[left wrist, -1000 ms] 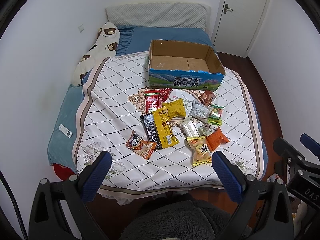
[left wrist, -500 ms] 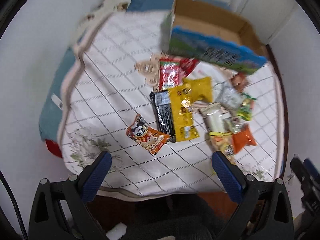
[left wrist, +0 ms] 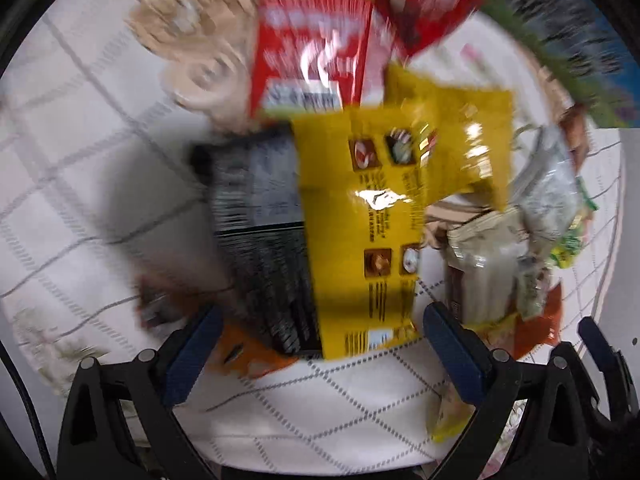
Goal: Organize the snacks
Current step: 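Grasp the yellow-black biscuit bag with left gripper while right grasps white bread packet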
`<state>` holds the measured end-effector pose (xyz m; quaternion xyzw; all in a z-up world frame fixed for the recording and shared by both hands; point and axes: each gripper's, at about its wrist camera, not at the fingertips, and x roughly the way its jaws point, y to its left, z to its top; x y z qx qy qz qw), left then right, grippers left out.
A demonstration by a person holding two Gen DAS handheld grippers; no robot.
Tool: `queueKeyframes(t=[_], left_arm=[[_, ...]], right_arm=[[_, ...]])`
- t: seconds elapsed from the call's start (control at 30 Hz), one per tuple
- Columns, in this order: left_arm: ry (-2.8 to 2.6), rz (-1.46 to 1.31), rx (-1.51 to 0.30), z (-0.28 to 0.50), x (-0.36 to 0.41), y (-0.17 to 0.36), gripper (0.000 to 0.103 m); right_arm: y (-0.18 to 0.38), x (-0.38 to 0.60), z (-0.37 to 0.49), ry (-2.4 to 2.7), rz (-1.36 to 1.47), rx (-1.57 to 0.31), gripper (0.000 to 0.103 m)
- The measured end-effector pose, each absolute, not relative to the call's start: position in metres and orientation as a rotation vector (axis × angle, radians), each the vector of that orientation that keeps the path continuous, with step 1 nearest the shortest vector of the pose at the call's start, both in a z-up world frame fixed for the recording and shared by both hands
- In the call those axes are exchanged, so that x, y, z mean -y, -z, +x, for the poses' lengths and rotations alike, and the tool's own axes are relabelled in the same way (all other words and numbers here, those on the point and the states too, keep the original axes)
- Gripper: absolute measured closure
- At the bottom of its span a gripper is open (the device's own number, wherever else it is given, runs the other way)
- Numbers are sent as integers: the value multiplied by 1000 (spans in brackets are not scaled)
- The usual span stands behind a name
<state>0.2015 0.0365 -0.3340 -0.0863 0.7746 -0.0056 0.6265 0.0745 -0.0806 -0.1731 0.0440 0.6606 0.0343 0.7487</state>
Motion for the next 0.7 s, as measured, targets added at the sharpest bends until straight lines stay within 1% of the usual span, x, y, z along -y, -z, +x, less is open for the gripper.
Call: queueKeyframes(t=[0.03,0.1,0.13,0.17,0.27,0.33,0.4,0.53,0.57,0.6,0.63,0.7], left_arm=[[23,-212,-1785,201,-35,345,1],[12,-207,-1774,199,-33,354,8],[2,-197,-1749,197,-34,356,15],[-1,-182,-1734,196,-34,356,18],[27,-87,-1683,191,-33,346,18],[18,113,-1600,187,-26,332,18],[24,242,-1553,185,-22,325,18],[53,198,-1600,187,-32,329,16],[52,183,-1603,188,-36,329,16],[48,158,-1603,188,-39,328,16],[45,141,-1602,187,-42,328,16],[41,118,-1602,185,-47,327,16]], right_arm=[[180,78,78,-80,79,-1456,25],[191,73,83,-103,57,-1475,25],[196,70,86,-116,44,-1484,25],[201,67,88,-127,31,-1492,25],[216,57,95,-163,2,-1514,26],[226,49,99,-181,-24,-1527,26],[238,39,104,-212,-39,-1550,26],[266,21,112,-228,-90,-1593,26],[273,17,114,-216,-97,-1603,40],[278,17,116,-202,-78,-1611,42],[279,20,118,-179,-8,-1612,42],[280,36,123,-125,203,-1619,44]])
